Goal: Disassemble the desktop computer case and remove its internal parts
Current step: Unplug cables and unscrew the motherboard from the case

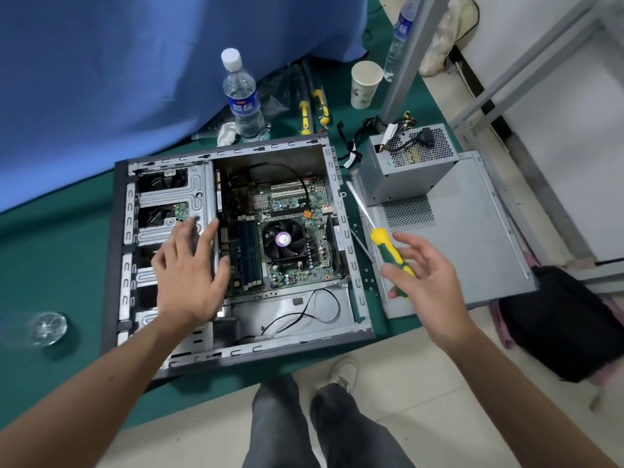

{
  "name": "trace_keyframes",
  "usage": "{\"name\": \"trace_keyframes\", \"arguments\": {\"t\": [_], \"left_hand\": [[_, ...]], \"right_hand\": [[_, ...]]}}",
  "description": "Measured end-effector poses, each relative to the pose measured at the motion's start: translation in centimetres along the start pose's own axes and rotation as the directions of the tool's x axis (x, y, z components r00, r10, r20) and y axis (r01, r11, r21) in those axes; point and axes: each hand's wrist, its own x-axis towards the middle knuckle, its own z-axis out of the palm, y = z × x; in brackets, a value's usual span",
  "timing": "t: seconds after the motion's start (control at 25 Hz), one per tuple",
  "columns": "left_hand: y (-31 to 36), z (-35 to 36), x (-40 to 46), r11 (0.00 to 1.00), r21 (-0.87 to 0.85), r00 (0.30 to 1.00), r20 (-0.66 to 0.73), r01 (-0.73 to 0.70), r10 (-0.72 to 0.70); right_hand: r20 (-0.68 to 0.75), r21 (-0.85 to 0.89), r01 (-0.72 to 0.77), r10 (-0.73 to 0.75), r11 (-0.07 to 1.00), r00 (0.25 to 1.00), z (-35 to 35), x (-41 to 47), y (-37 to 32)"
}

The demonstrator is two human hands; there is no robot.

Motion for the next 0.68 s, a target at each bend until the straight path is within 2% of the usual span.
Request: {"name": "trace_keyframes", "arguments": {"t": [0.12,0.2,0.28,0.36,0.44,0.48,0.52,0.56,0.6,0.64,0.68], "left_hand": [[-0.1,0.2,0.1,1.000,-0.017,1.000,0.010,0.007,-0.006],[-0.7,-0.1,0.3,0.999,-0.046,1.000,0.019,-0.003,0.003],[-1.2,-0.5,0.5,0.998,-0.034,0.998,0.033,-0.049,0.050],[-1.0,-1.3,0.5,0.991,-0.131,0.999,0.027,-0.032,0.036],[0.5,-2.4,-0.2,0.930,-0.366,1.000,-0.011,0.000,-0.004],[1.6,-3.0,-0.7,0.865,-0.501,1.000,0.001,0.012,-0.014],[2.7,-3.5,-1.1,0.761,-0.646,0.997,0.076,0.056,-0.009],[3.8,-4.1,-1.3,0.609,-0.777,0.979,0.206,0.160,0.006],[4.5,-4.8,-1.3,0.425,-0.850,0.937,0.350,0.311,0.015],[4.7,-5.2,-1.1,0.301,-0.851,0.894,0.449,0.432,-0.013],[4.4,-5.5,-0.9,0.278,-0.833,0.874,0.480,0.479,-0.069]], "right_hand": [[0.054,-0.072,0.142,-0.139,0.987,0.989,2.1,-0.1,-3.0],[0.133,-0.170,0.163,-0.141,0.972,0.981,3.8,-0.1,-3.7],[0.147,-0.235,0.132,-0.099,0.963,0.984,5.6,-0.4,-3.6],[0.097,-0.087,0.016,-0.007,0.996,0.995,7.5,-1.0,-3.2],[0.094,0.038,-0.091,0.087,0.995,0.992,9.7,-1.6,-3.0],[0.127,0.032,-0.105,0.100,0.994,0.987,11.0,-1.8,-3.0],[0.181,0.010,-0.106,0.103,0.994,0.978,12.4,-2.0,-3.0],[0.248,-0.019,-0.100,0.102,0.995,0.964,13.7,-2.4,-3.1],[0.313,-0.047,-0.097,0.107,0.994,0.944,15.1,-2.8,-3.2],[0.363,-0.080,-0.080,0.104,0.994,0.926,16.0,-3.2,-3.3],[0.379,-0.130,-0.034,0.081,0.991,0.922,16.3,-3.4,-3.4]]}}
